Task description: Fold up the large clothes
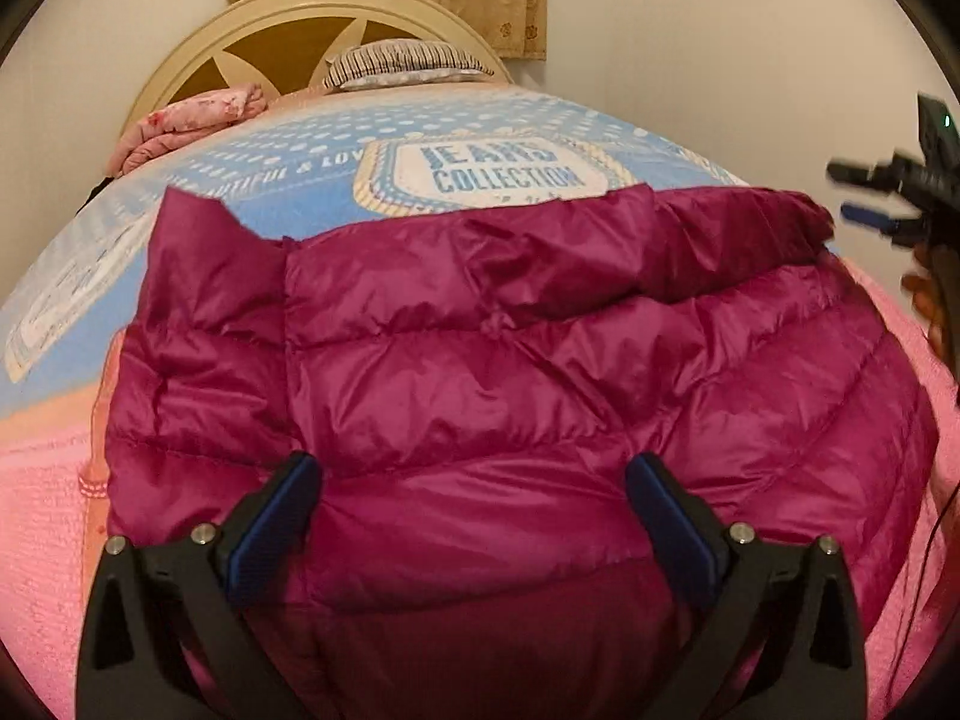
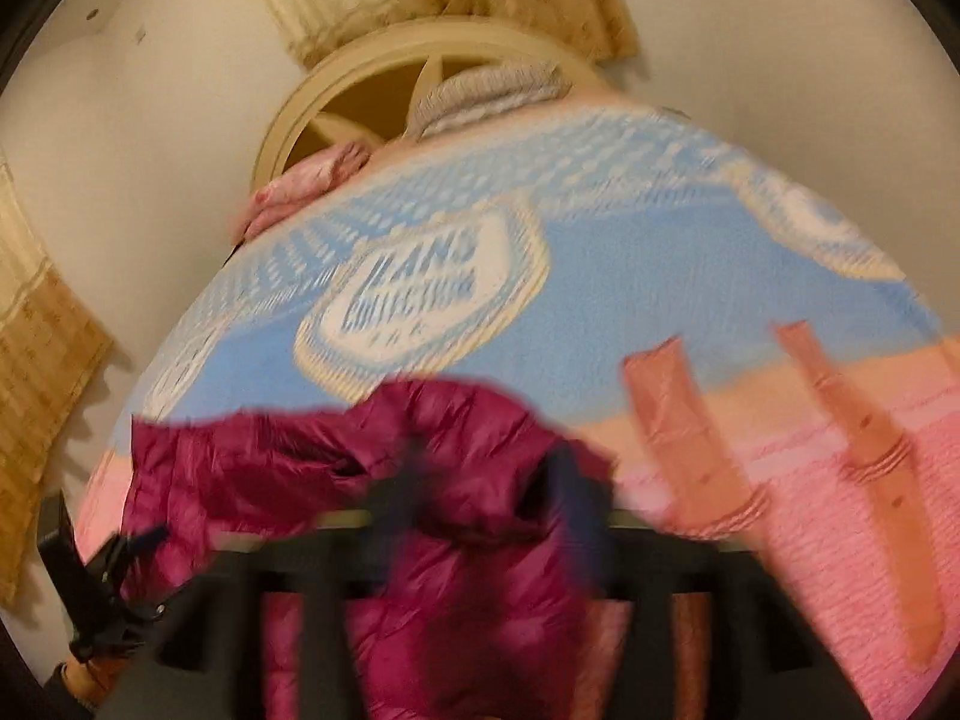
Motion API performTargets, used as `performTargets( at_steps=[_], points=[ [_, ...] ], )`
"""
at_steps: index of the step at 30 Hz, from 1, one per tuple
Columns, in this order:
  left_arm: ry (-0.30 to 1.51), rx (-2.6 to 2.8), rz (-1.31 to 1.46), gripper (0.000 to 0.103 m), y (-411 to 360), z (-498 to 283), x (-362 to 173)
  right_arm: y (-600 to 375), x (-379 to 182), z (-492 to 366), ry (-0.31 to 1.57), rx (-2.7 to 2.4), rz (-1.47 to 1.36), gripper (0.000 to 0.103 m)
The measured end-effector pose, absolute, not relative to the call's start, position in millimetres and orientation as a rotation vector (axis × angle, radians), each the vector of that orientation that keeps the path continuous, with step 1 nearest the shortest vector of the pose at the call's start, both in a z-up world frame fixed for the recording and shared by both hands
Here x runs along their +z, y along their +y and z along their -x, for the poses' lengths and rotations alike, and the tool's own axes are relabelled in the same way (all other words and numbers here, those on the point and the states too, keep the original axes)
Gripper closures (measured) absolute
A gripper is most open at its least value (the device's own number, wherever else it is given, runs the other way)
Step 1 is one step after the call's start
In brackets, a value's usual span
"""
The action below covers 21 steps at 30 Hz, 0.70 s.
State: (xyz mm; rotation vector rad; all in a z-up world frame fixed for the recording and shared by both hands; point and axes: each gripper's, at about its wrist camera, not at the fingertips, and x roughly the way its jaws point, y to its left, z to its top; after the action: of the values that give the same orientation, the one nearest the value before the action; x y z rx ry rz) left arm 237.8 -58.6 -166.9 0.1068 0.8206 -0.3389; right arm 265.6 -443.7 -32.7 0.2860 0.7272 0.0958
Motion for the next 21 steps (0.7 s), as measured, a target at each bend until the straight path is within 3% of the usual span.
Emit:
performTargets(
  at_steps=[4,6,15,21],
  points=[
    [0.810,-0.312,-0.085,0.000,-59,-231,-162,-434,-6,-261,0.708,0.137,-0.205,0.021],
    [0.805,-0.233,-0.078,0.000,-58,-228,-159,-410,-1,-250,0.716,0.124,-0.094,0.008],
    [0.650,-0.212,-0.125,0.000,-87,-206,-111,-323,-46,-190,0.740,0.084,-0.155,0.008],
    [0.718,-0.137,-0.167,0.000,-92,-256,-140,-293,-78,-187,0.751,0.073,-0.124,0.008]
  ],
)
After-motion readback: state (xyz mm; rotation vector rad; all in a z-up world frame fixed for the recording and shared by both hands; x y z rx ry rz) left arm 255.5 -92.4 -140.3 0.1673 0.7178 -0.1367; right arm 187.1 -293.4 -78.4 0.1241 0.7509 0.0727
